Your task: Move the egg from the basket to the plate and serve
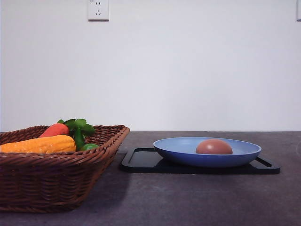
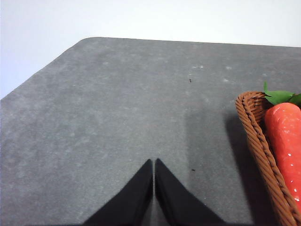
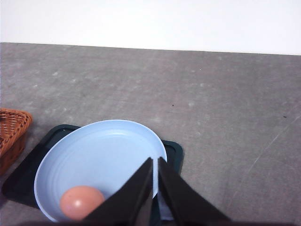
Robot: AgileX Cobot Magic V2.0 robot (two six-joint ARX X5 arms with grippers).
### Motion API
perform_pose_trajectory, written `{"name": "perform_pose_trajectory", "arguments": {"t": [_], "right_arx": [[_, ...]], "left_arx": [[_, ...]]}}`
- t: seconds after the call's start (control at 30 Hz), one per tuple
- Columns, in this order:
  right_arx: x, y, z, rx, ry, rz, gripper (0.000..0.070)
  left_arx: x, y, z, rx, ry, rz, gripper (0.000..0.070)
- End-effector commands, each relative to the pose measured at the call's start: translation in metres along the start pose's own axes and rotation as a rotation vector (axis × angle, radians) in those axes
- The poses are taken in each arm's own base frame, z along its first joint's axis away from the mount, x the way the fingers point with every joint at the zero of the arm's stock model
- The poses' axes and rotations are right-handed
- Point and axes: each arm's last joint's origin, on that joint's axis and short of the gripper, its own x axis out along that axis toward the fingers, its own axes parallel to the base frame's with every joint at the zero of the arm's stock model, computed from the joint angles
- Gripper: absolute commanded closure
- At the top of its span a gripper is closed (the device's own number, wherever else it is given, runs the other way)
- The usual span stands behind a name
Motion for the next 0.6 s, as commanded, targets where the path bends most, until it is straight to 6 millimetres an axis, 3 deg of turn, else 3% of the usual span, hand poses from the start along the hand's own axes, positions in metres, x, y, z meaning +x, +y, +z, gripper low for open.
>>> {"name": "perform_pose_trajectory", "arguments": {"t": [0.0, 0.3, 0.57], "right_arx": [[0.0, 0.001, 0.003, 0.008, -0.017, 0.001, 0.07], [-0.032, -0.007, 0.004, -0.101, -0.144, -0.151, 0.07], [-0.046, -0.02, -0.032, -0.085, -0.207, -0.277, 0.07]], "left_arx": [[0.002, 0.0, -0.009, -0.001, 0.033, 0.003, 0.07], [0.002, 0.0, -0.009, -0.001, 0.033, 0.003, 0.07], [0.002, 0.0, -0.009, -0.001, 0.033, 0.003, 0.07]]}}
